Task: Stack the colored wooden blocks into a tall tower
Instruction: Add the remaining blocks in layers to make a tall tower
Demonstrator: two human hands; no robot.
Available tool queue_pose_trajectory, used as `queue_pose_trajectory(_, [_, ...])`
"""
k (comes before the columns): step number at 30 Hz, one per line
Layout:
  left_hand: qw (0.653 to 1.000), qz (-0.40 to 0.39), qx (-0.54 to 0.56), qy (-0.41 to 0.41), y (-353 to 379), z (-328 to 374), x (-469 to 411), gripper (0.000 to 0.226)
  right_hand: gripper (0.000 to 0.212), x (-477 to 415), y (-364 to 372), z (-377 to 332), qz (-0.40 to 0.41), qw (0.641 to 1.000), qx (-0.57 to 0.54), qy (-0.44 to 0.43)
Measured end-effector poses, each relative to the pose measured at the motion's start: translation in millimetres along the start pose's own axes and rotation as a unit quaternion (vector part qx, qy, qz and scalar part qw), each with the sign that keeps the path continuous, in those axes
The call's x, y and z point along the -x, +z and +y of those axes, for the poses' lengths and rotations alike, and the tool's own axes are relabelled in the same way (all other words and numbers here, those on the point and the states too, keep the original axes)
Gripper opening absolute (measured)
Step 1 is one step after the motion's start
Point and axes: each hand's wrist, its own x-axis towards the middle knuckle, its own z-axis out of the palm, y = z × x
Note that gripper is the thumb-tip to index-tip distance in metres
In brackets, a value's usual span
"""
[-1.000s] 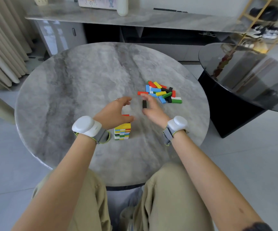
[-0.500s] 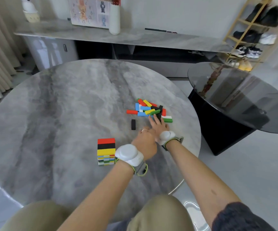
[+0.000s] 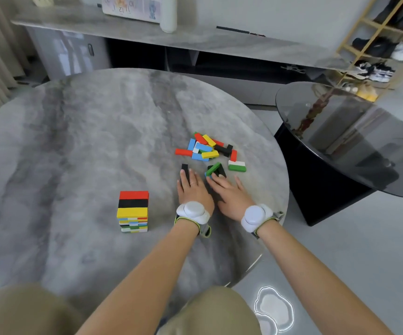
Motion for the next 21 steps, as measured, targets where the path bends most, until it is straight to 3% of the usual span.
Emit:
queue_pose_trajectory(5, [0.998, -0.005, -0.03, 0.059, -2.6, -3.7, 9.1, 0.064, 0.068, 1.0, 5.6, -2.7, 0.032, 0.991, -0.123, -0.036])
queue_pose_trajectory(10, [0.996, 0.032, -0.023, 0.074, 3.8, -3.0, 35.8, 0.062, 0.057, 6.6, 2.7, -8.8, 0.071, 0.94, -0.332, 0.01])
queue_pose_trajectory(14, [0.995, 0.072, -0.007, 0.062, 7.5, 0.2, 43.2, 0.055, 0.055, -6.9, -3.2, -8.9, 0.074, 0.951, -0.301, 0.014])
queue_pose_trajectory(21, [0.993, 0.106, -0.012, 0.055, 9.7, -6.5, 38.9, 0.076, 0.06, -34.8, -17.3, -6.6, 0.0, 0.959, -0.271, 0.076])
